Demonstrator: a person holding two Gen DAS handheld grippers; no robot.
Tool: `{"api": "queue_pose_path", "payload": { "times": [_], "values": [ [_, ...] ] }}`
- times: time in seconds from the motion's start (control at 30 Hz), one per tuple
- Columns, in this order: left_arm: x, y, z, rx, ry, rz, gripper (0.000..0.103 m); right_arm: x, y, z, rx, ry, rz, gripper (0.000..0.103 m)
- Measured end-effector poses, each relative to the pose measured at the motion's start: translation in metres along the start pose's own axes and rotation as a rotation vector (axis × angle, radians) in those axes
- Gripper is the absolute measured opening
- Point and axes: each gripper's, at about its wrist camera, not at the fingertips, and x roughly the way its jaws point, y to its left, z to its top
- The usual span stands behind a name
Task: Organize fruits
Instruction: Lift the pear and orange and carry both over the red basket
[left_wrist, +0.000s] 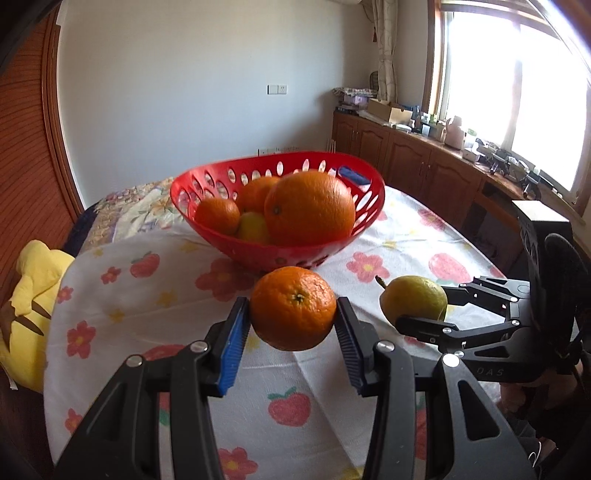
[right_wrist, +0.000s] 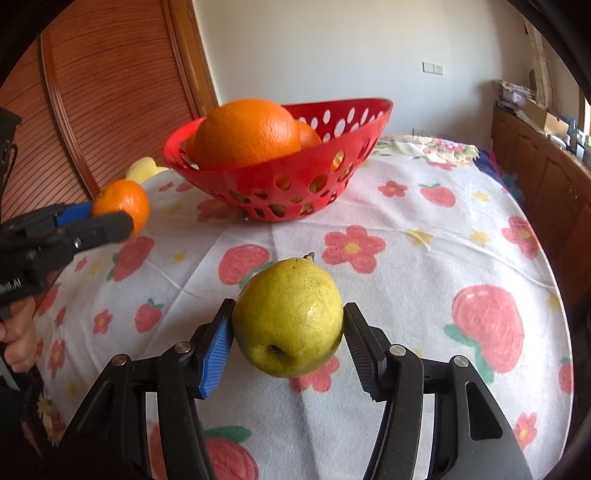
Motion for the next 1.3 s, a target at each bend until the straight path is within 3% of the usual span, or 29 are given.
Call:
{"api": "queue_pose_path", "payload": {
  "times": [0.43, 0.7, 0.97, 1.3],
  "values": [
    [-0.023, 0.002, 0.039, 0.042, -0.099, 0.0, 0.045, -0.065, -0.005, 0.046, -0.046, -0.151, -0.001, 0.06],
    [-0.019, 0.011, 0.061, 0.049, -0.125, 0.012, 0.045, -0.074, -0.013, 0.089, -0.087, -0.205, -0.006, 0.06],
    [-0.001, 0.023, 0.079, 0.046, -0.124, 0.017, 0.046, -0.054, -0.023, 0.134, -0.129, -0.205, -0.008, 0.06],
    [0.031, 0.041, 0.094, 0.042, -0.105, 0.023, 0.046, 0.02, -0.024, 0.168, -0.186, -0.107, -0.001, 0.06]
  ]
}}
